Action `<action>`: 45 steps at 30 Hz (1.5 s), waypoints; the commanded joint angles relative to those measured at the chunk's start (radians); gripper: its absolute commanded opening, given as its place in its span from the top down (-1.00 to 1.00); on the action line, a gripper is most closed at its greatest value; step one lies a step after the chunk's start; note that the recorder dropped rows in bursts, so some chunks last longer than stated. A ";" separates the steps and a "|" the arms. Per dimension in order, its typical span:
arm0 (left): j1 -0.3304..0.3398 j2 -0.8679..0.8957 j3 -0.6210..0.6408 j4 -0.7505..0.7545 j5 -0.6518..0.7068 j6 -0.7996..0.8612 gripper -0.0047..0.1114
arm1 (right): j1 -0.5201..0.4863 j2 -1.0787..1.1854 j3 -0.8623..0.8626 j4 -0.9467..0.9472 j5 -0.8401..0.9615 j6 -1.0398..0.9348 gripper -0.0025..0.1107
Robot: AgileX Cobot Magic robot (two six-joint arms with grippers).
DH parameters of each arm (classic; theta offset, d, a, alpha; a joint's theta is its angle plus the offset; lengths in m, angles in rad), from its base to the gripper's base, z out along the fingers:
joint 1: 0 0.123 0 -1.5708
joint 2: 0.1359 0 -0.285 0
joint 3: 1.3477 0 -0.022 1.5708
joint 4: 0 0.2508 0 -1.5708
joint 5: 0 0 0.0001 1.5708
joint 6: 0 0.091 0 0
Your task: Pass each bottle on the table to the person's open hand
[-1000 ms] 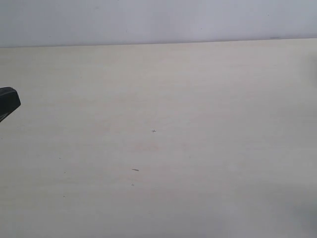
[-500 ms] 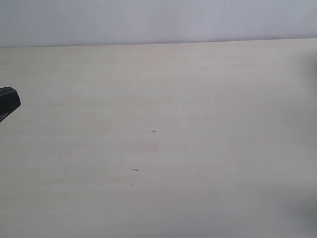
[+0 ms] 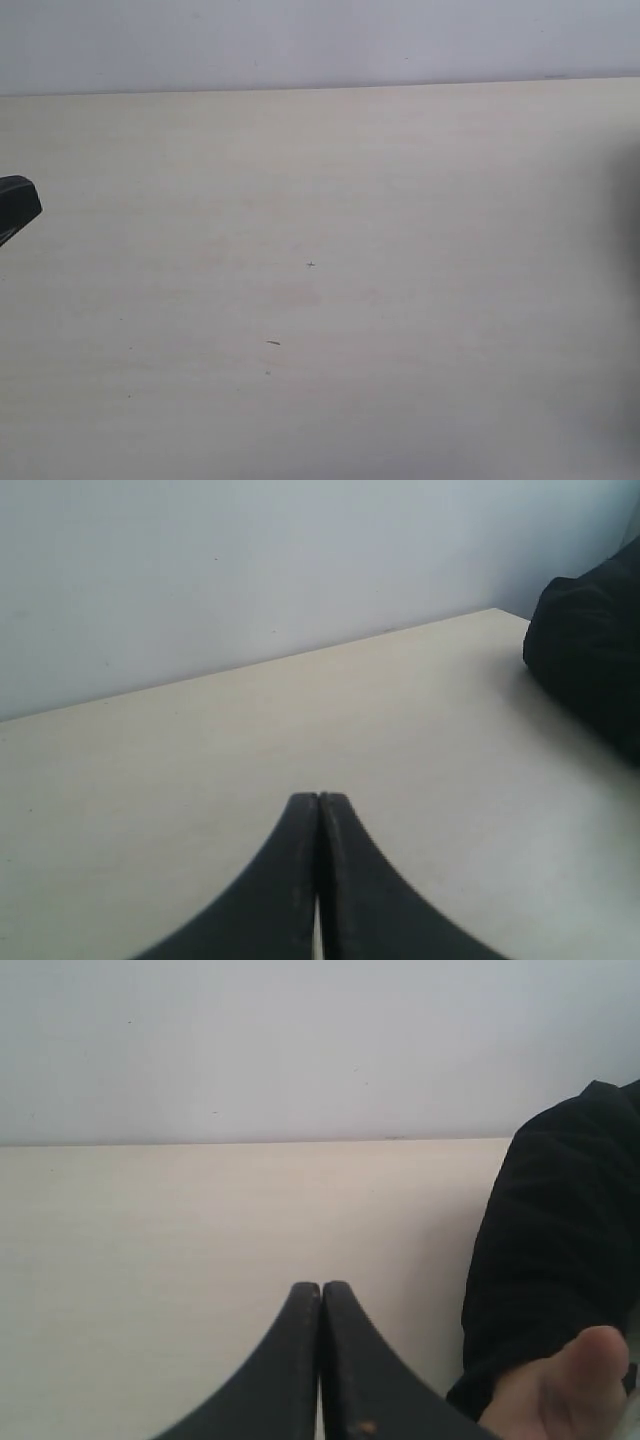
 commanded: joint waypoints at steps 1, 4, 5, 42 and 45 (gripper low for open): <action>0.002 -0.005 0.007 0.005 -0.006 -0.006 0.92 | -0.007 -0.005 0.004 -0.008 -0.002 0.003 0.96; 0.002 -0.005 0.007 0.005 -0.006 -0.006 0.92 | -0.007 -0.005 0.004 -0.008 -0.002 0.003 0.96; 0.002 -0.005 0.007 0.005 -0.006 -0.006 0.92 | -0.007 -0.005 0.004 -0.008 -0.002 0.003 0.96; 0.391 -0.153 0.120 0.460 0.061 -0.513 0.92 | -0.005 -0.005 0.004 -0.008 -0.003 0.008 0.96; 0.418 -0.161 0.193 0.478 0.059 -0.560 0.92 | -0.005 -0.005 0.004 -0.008 -0.003 0.008 0.96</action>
